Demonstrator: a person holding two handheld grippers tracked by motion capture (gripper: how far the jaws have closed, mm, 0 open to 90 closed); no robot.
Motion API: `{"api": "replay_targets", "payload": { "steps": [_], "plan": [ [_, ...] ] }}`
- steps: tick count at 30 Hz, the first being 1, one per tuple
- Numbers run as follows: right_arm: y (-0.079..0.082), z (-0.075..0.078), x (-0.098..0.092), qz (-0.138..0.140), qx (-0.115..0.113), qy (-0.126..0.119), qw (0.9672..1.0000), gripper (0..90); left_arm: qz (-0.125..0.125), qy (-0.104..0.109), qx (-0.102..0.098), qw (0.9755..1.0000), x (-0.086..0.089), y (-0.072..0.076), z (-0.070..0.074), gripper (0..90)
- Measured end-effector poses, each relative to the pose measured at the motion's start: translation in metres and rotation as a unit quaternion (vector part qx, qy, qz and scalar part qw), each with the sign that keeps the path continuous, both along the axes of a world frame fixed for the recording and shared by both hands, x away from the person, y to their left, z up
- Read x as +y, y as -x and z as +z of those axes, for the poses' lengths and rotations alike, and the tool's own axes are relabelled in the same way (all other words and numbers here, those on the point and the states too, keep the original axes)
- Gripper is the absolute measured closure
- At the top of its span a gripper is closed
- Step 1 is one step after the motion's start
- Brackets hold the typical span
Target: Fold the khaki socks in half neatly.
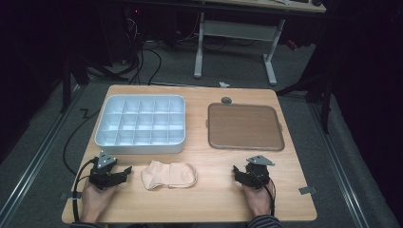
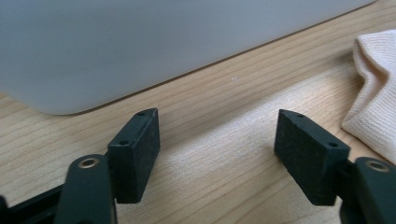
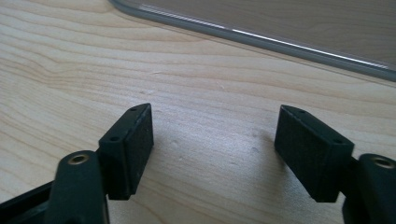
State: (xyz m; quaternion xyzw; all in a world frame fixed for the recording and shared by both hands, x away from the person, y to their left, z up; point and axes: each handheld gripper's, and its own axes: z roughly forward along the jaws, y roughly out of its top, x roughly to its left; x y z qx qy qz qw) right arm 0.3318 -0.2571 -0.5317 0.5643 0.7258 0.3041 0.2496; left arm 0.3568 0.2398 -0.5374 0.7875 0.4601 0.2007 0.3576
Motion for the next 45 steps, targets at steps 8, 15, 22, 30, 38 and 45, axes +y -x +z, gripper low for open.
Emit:
{"api": "replay_targets", "payload": {
  "steps": [8,15,22,30,38,45],
  "plan": [
    [0.002,0.001,-0.003,-0.007,-0.004,0.002,1.0,44.2,-0.011,0.007,-0.003,0.9999,-0.002,0.003,0.001,37.8],
    [0.008,0.002,0.001,0.005,-0.007,-0.006,0.9999,50.5,-0.024,0.017,-0.007,0.9995,-0.004,0.007,0.003,40.2],
    [0.015,0.007,0.008,0.026,-0.016,-0.026,0.9992,55.6,-0.046,0.058,0.016,0.9971,-0.012,0.009,0.009,37.9],
    [0.022,0.012,0.027,0.061,-0.018,-0.034,0.9974,59.6,-0.063,0.063,0.025,0.9957,-0.025,0.012,0.013,36.5],
    [0.026,0.015,0.045,0.106,-0.017,-0.053,0.9928,60.6,-0.073,0.052,0.032,0.9954,-0.041,0.017,0.011,36.5],
    [0.03,0.021,0.066,0.151,-0.018,-0.064,0.9863,59.0,-0.082,0.029,0.032,0.9957,-0.055,0.018,0.009,37.5]
  ]
}}
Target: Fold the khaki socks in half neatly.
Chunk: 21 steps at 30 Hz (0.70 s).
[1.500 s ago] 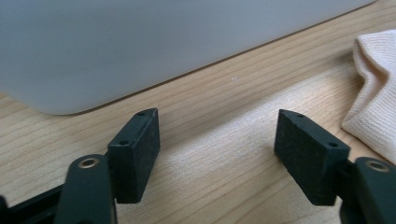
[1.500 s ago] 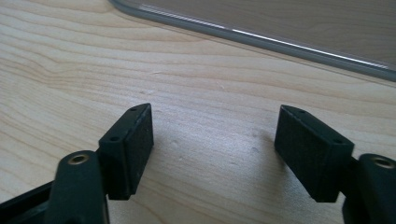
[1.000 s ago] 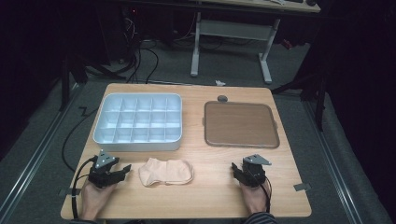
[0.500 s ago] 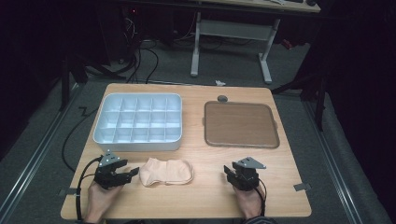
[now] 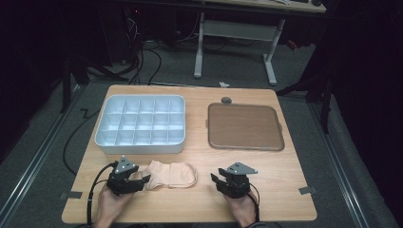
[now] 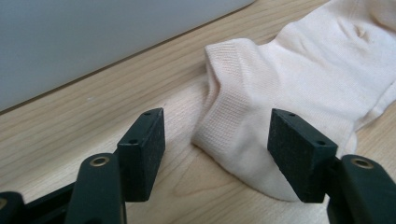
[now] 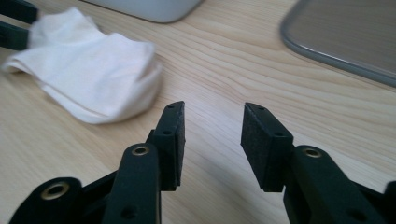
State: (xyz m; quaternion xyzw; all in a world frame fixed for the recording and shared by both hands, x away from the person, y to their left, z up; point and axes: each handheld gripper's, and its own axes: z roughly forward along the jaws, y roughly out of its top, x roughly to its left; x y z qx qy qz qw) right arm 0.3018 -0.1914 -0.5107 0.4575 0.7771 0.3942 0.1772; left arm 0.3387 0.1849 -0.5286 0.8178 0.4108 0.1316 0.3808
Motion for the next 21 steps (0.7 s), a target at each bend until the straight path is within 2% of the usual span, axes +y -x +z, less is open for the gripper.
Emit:
{"api": "replay_targets", "payload": {
  "steps": [2,4,6,9,14,18,21],
  "plan": [
    [0.0,0.002,0.007,0.006,0.0,-0.008,1.0,55.8,0.002,0.0,0.0,1.0,-0.002,-0.001,0.0,37.6],
    [0.0,0.003,0.014,0.016,-0.002,-0.013,0.9998,55.2,0.007,-0.012,-0.009,0.9999,-0.004,-0.001,0.002,38.3],
    [-0.001,0.004,0.02,0.024,-0.001,-0.017,0.9996,54.9,0.005,-0.001,-0.006,1.0,-0.005,-0.001,0.002,39.6],
    [-0.003,0.002,0.029,0.033,0.001,-0.02,0.9993,54.9,0.009,-0.003,-0.002,1.0,-0.006,-0.003,0.001,40.7],
    [-0.008,-0.001,0.042,0.043,0.007,-0.02,0.9989,55.2,0.007,-0.007,0.0,1.0,-0.008,-0.002,0.0,42.7],
    [-0.013,-0.005,0.051,0.046,0.012,-0.018,0.9987,56.4,0.005,-0.007,-0.011,0.9999,-0.009,0.0,0.001,46.2],
    [-0.017,-0.009,0.055,0.045,0.019,-0.01,0.9988,58.2,0.005,-0.009,-0.011,0.9999,-0.008,0.0,0.001,48.4]
  ]
}}
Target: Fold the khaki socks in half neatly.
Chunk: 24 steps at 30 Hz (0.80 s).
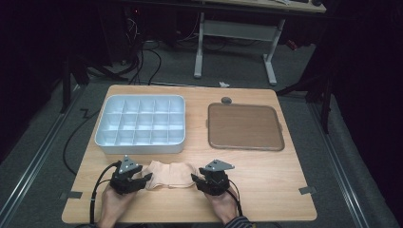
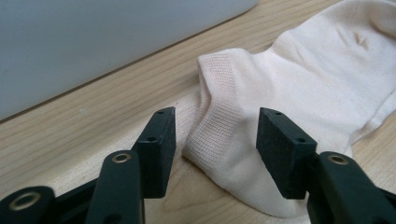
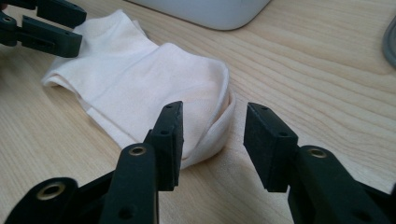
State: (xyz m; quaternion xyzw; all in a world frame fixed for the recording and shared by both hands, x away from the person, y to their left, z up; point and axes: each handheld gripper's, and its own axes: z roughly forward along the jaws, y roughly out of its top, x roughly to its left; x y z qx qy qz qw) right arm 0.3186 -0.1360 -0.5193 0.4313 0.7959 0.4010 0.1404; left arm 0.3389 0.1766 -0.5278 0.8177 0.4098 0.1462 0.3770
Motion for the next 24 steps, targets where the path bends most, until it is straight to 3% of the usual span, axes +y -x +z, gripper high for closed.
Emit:
{"api": "replay_targets", "payload": {
  "steps": [8,15,24],
  "plan": [
    [-0.0054,-0.0057,0.0043,0.002,0.018,0.01,0.9998,69.8,-0.006,-0.002,0.008,1.0,-0.0013,0.0001,-0.002,53.4],
    [-0.0062,-0.0073,0.0048,0.01,0.025,0.013,0.9996,83.8,-0.016,-0.002,0.01,0.9998,-0.0041,-0.0008,-0.0013,63.1],
    [-0.0062,-0.0076,0.0027,0.005,0.021,0.015,0.9997,86.6,-0.032,0.0,0.018,0.9993,-0.0091,-0.0038,0.0004,75.3]
  ]
}}
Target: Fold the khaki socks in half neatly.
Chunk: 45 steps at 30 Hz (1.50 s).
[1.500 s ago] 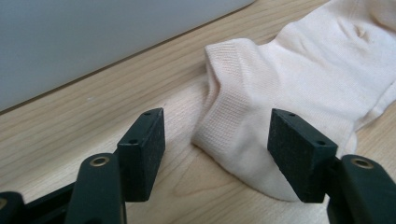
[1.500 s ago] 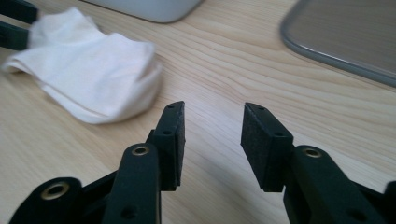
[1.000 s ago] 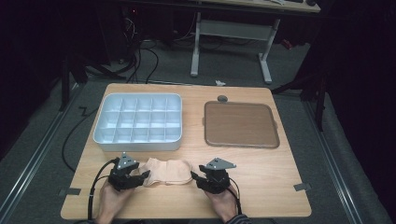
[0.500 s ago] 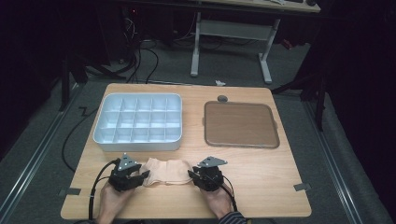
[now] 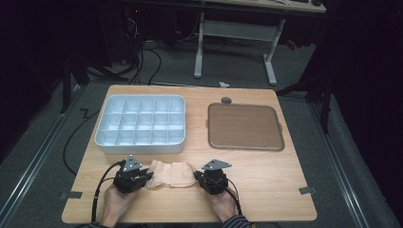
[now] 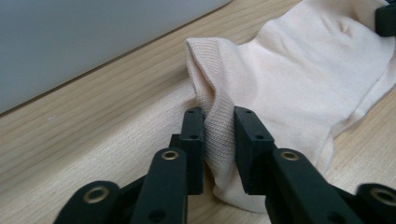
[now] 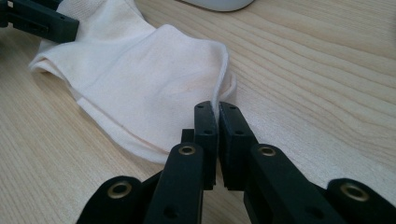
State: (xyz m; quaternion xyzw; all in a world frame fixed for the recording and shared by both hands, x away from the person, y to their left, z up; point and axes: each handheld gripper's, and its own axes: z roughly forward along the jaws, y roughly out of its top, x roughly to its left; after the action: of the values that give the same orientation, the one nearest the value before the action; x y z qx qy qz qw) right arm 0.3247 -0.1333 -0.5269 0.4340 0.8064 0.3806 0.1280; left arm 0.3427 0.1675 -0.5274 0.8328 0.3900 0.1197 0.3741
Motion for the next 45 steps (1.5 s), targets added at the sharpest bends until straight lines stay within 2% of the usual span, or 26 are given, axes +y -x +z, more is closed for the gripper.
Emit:
{"api": "replay_targets", "payload": {
  "steps": [9,15,19,28,33,36,40,45],
  "plan": [
    [0.004,0.0,-0.009,-0.01,-0.006,0.001,0.9999,86.8,-0.013,-0.004,0.002,0.9999,-0.01,-0.003,0.003,78.6],
    [0.006,-0.001,-0.019,-0.019,-0.008,0.0,0.9998,86.8,-0.022,0.004,0.005,0.9997,-0.017,-0.004,0.004,78.9],
    [0.008,0.0,-0.024,-0.022,-0.01,0.003,0.9997,86.7,-0.037,0.003,0.008,0.9993,-0.021,-0.006,0.006,79.4],
    [0.01,0.001,-0.034,-0.033,-0.013,0.004,0.9994,86.7,-0.042,0.018,0.004,0.9989,-0.029,-0.008,0.008,79.3],
    [0.011,0.001,-0.041,-0.04,-0.015,0.007,0.9991,86.8,-0.058,0.002,0.0,0.9983,-0.039,-0.008,0.006,79.1],
    [0.012,0.002,-0.045,-0.045,-0.015,0.005,0.9989,86.7,-0.06,0.007,-0.001,0.9982,-0.041,-0.009,0.005,79.0],
    [0.012,0.003,-0.05,-0.048,-0.018,0.008,0.9987,86.7,-0.055,0.027,0.0,0.9981,-0.043,-0.011,0.005,78.9],
    [0.014,0.004,-0.055,-0.054,-0.021,0.014,0.9983,86.7,-0.061,0.027,-0.003,0.9978,-0.048,-0.012,0.005,78.9]
  ]
}}
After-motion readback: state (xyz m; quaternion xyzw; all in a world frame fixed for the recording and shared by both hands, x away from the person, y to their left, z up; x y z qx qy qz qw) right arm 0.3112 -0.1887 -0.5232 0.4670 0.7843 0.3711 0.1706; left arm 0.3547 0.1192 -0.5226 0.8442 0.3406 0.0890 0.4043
